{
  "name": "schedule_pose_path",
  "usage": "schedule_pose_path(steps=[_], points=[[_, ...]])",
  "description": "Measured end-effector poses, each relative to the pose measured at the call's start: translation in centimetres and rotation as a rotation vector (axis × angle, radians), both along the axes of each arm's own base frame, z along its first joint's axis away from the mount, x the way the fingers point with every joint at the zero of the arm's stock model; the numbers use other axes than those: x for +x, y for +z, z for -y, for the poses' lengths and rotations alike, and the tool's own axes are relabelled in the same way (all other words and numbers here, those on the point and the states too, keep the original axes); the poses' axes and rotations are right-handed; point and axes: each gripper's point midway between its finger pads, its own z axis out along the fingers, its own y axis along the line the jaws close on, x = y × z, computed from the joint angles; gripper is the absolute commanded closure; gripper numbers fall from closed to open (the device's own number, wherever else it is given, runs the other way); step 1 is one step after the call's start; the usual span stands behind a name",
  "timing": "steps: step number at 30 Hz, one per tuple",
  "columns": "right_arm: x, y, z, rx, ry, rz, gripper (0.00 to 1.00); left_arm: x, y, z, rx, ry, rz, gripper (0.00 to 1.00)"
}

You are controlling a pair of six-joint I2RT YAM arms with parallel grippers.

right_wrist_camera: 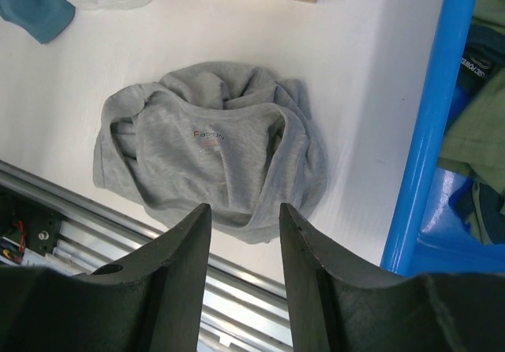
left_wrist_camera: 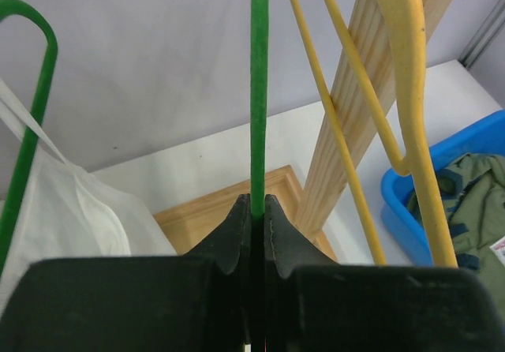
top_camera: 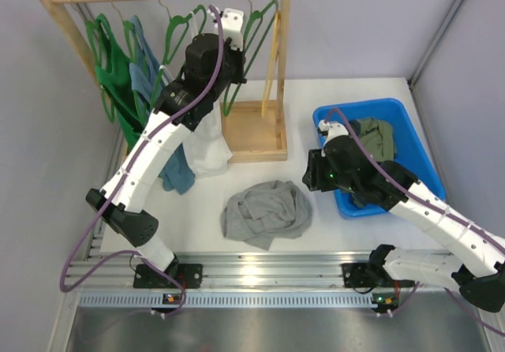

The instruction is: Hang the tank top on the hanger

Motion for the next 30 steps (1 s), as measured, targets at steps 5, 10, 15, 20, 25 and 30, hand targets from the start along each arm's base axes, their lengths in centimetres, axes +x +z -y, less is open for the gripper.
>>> schedule_pose_path(steps=[5,10,15,20,25,30], points=[[0.0,0.0,0.0,-0.001,0.001,0.001,0.61,0.1,0.2,-0.4,0.019,0.015,0.011,1.00],[0.0,0.0,0.0,-0.005,0.005,0.003,0.61,0.4,0.5,-0.9,0.022,0.048,0.024,1.00],[0.0,0.0,0.0,-0.006,0.007,0.004,0.61,0.3,1.4,-1.4,0.010,0.070,0.049,1.00],[0.0,0.0,0.0,-0.010,0.011,0.007,0.61,-0.8,2.7,-2.2,-0.011,0.074,0.080,1.00],[0.0,0.0,0.0,-0.011,0.013,0.008,0.61,-2.1,3.4,-3.2,-0.026,0.075,0.100,1.00],[0.0,0.0,0.0,-0.011,0.013,0.007,0.61,-3.3,3.3,-3.9,-0.030,0.074,0.098,1.00]])
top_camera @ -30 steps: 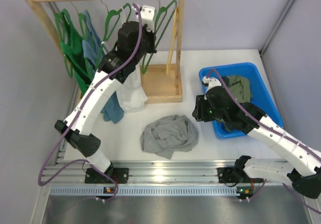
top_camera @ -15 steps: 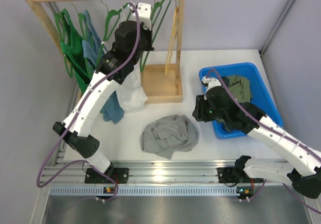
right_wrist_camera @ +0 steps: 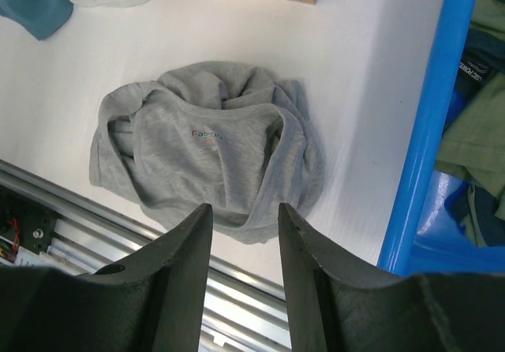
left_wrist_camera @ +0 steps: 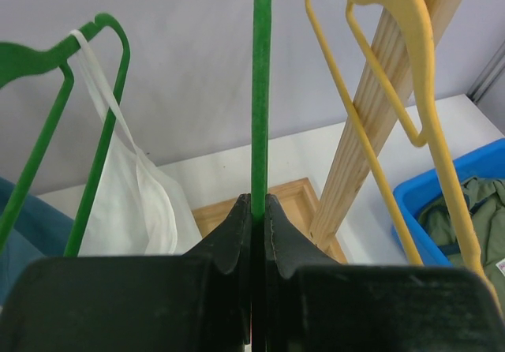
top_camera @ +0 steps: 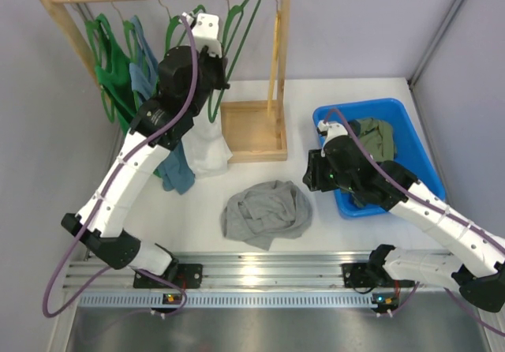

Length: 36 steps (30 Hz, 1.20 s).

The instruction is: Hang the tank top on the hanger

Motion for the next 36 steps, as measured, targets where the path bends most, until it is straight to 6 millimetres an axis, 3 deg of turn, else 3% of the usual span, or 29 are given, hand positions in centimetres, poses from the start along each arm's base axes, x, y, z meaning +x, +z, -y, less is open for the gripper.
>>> schedule_pose_path(steps=[8,13,18,24,27,30,36], points=[[0.0,-0.1,0.0,-0.001,0.000,-0.001,0.61,-3.9,-1.6,-1.6,-0.008,-0.039,-0.047,1.00],[-0.4,-1.7,0.4,-0.033,0.003,-0.028,0.62,-8.5,-3.0,-3.4,-0.042,-0.093,-0.082,1.00],[-1.3,-4.3,1.1,-0.077,0.018,-0.079,0.64,-14.3,-5.8,-5.4,-0.071,-0.163,-0.146,1.00],[-2.0,-6.5,1.1,-0.111,0.036,-0.127,0.65,-19.8,-10.9,-5.6,-0.085,-0.299,-0.287,1.00],[-1.6,-7.6,0.6,-0.134,0.033,-0.149,0.65,-22.0,-14.4,-5.1,-0.078,-0.366,-0.399,1.00],[-1.0,-8.8,0.1,-0.162,0.025,-0.171,0.65,-23.7,-16.5,-4.8,-0.069,-0.419,-0.489,1.00],[0.0,-11.9,-0.4,-0.243,-0.003,-0.220,0.65,-25.8,-17.5,-4.5,-0.069,-0.490,-0.558,1.00]])
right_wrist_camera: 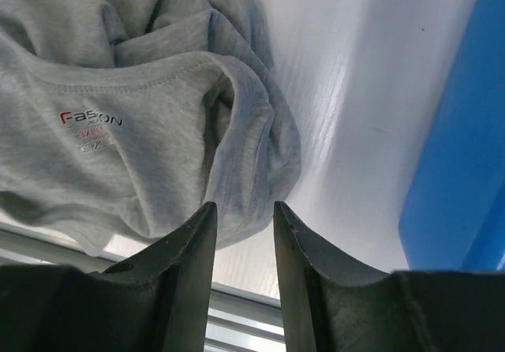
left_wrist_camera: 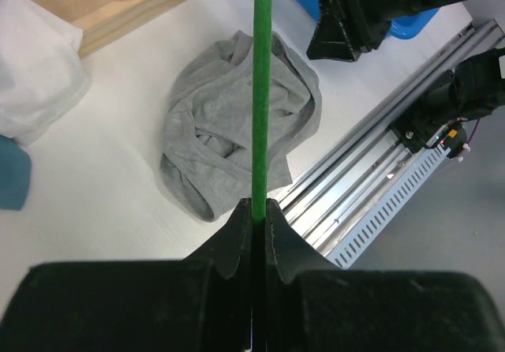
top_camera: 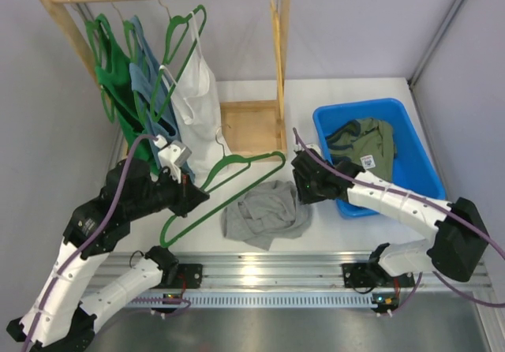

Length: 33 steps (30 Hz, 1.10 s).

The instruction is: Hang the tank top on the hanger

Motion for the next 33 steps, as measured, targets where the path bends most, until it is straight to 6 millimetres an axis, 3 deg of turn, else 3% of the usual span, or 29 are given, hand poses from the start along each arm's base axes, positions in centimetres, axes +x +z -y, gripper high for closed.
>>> schedule_pose_path(steps=[5,18,21,24,27,33], points=[[0.9,-1.6,-0.7,-0.018,-0.022,-0.011,0.63,-0.7,-0.2,0.2,-0.004,-0.026,-0.024,1.00],[2.1,-2.8,-1.7,-0.030,-0.056,-0.011,0.63,-1.6,-1.7,-0.8,0.054,-0.020,-0.075,1.00],[2.2,-3.2,-1.6,-0.041,-0.062,-0.015,0.71,-1.7,-1.7,-1.2,0.067,-0.011,-0.077,1.00],[2.3,-3.3,-1.5,-0.049,-0.071,-0.010,0.89,-2.0,-1.7,-1.3,0.068,-0.015,-0.077,1.00],[2.3,-3.3,-1.3,-0.058,-0.080,-0.006,1.00,-2.4,-1.6,-1.0,0.056,-0.043,-0.088,1.00],[2.7,-2.0,-1.2,-0.062,-0.094,0.017,1.00,-3.3,-2.7,-0.1,0.043,-0.105,-0.144,1.00]])
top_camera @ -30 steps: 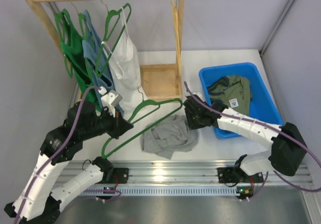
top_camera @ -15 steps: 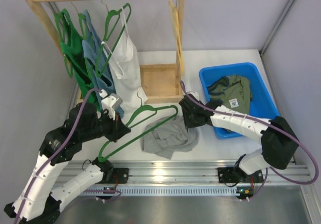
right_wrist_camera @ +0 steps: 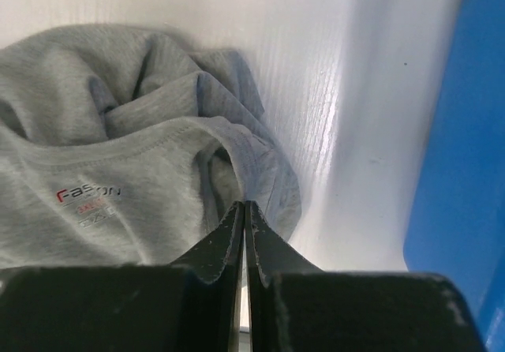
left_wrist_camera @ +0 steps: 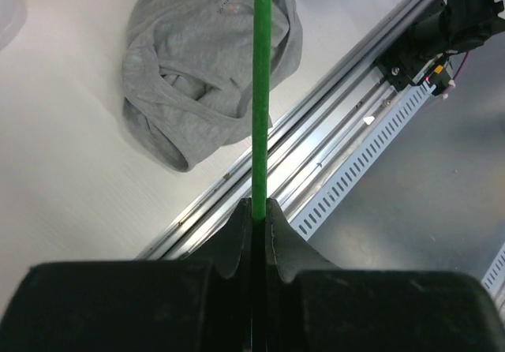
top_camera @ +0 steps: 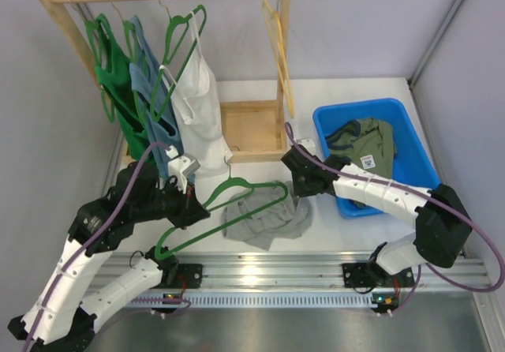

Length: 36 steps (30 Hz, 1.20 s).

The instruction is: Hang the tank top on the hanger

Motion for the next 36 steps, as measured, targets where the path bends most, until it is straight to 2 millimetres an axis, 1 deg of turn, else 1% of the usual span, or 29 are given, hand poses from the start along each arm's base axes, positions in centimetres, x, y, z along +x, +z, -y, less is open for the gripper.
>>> schedule_pose_path(steps=[5,8,11,14,21,30,36], points=[[0.2,2.7,-0.1,0.031,-0.004,0.054,1.00,0.1,-1.4,0.4,0.022,-0.013,-0.051,1.00],[0.1,4.4,-0.3,0.051,0.001,0.081,1.00,0.1,-1.7,0.7,0.017,-0.024,-0.064,1.00],[-0.2,5.7,-0.6,0.062,0.013,0.094,1.00,0.3,-1.9,1.1,0.006,-0.028,-0.065,1.00],[-0.3,6.5,-0.9,0.067,0.023,0.104,1.00,0.9,-2.0,1.5,-0.006,-0.026,-0.059,1.00],[-0.9,7.5,-0.4,0.059,0.030,0.106,1.00,1.8,-2.8,2.8,-0.042,-0.038,-0.070,1.00],[-0.3,10.1,-1.1,0.088,0.049,0.147,1.00,2.5,-3.8,4.3,-0.094,-0.052,-0.091,1.00],[-0.1,11.7,-1.5,0.105,0.067,0.170,1.00,3.3,-4.7,5.0,-0.128,-0.035,-0.089,1.00]])
